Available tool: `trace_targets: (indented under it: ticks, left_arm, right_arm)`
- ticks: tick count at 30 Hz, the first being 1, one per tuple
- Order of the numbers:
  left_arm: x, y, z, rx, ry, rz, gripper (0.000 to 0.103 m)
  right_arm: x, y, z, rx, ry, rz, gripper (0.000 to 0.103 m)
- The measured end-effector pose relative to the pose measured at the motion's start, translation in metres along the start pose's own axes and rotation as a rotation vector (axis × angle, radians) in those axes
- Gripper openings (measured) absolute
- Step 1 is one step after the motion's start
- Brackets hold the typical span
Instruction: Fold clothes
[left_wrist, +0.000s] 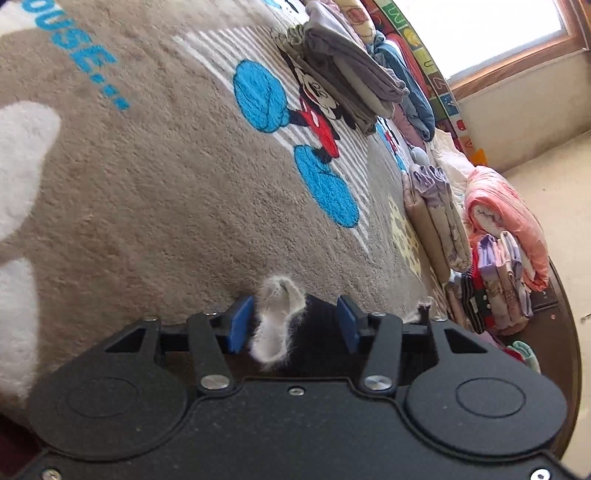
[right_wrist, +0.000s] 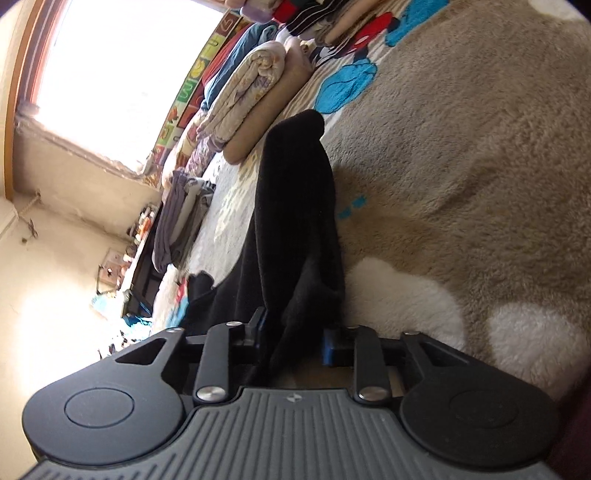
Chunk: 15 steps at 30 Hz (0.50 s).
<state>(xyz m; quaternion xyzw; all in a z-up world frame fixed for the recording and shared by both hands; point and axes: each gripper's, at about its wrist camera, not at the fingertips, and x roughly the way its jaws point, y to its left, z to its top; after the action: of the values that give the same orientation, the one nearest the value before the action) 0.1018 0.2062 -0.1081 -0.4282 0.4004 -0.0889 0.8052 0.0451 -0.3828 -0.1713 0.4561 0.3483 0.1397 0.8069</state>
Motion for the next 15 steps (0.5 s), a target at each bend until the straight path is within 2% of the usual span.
trace_targets:
  ticks: [3, 4, 5, 6, 8, 12, 15]
  left_arm:
    - [0.009, 0.000, 0.010, -0.047, 0.066, -0.042, 0.047]
    - [0.010, -0.002, 0.011, -0.044, 0.081, -0.052, 0.046]
    - [0.011, -0.005, 0.013, -0.040, 0.096, -0.062, 0.040]
    - [0.013, -0.009, 0.011, -0.017, 0.109, -0.049, 0.036]
    - [0.018, -0.016, 0.005, 0.026, 0.135, -0.032, 0.034]
    - [0.023, -0.021, -0.012, 0.055, 0.184, -0.068, 0.034]
    - [0.029, -0.018, -0.028, 0.030, 0.220, -0.113, 0.034]
  right_arm:
    - [0.000, -0.007, -0.001, 0.057, -0.010, 0.038, 0.010]
    - [-0.002, -0.008, -0.001, 0.073, -0.016, 0.054, 0.010]
    - [-0.005, -0.007, -0.001, 0.088, -0.025, 0.072, 0.010]
    - [-0.009, -0.007, 0.000, 0.103, -0.037, 0.089, 0.009]
    - [-0.018, -0.005, 0.003, 0.133, -0.070, 0.115, 0.009]
    - [-0.037, -0.009, 0.017, 0.166, -0.146, 0.109, 0.009]
    - [-0.046, -0.019, 0.027, 0.194, -0.172, 0.079, 0.009]
